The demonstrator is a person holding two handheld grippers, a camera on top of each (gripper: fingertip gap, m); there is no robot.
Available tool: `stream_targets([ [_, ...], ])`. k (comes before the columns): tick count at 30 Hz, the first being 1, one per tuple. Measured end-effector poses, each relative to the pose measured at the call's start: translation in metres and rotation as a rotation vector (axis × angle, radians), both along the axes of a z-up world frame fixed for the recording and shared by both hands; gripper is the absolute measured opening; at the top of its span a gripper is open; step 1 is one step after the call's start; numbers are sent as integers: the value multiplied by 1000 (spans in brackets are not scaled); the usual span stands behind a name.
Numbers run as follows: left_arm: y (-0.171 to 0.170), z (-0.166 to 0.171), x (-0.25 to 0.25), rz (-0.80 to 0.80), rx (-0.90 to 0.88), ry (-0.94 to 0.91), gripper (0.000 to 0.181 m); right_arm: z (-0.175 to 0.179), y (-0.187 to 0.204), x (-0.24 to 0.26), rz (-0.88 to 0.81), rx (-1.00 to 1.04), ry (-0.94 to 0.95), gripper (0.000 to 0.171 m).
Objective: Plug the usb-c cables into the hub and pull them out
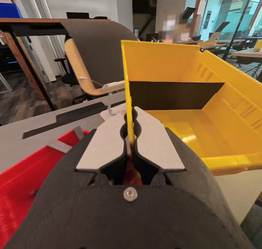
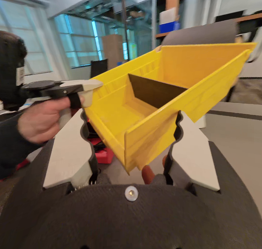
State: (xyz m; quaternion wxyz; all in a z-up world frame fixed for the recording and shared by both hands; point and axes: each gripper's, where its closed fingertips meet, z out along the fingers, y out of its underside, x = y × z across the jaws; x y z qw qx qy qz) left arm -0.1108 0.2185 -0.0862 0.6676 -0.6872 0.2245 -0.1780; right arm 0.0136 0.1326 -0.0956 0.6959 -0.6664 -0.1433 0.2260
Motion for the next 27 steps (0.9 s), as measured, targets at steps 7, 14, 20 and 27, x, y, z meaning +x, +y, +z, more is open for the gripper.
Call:
stream_targets([
  [7, -21, -17, 93, -94, -73, -14, 8, -15, -2, 114, -257, -59, -57, 73],
  [14, -28, -94, 161, -159, -305, -31, 17, -84, 9, 189, -275, -331, -58, 56],
  [20, -60, -126, 209, -362, -430, -83, 41, -125, 9, 242, -352, -456, -149, 41],
  [27, -90, -110, 212, -655, -596, -167, 63, -148, 8, 282, -458, -488, -288, 13],
])
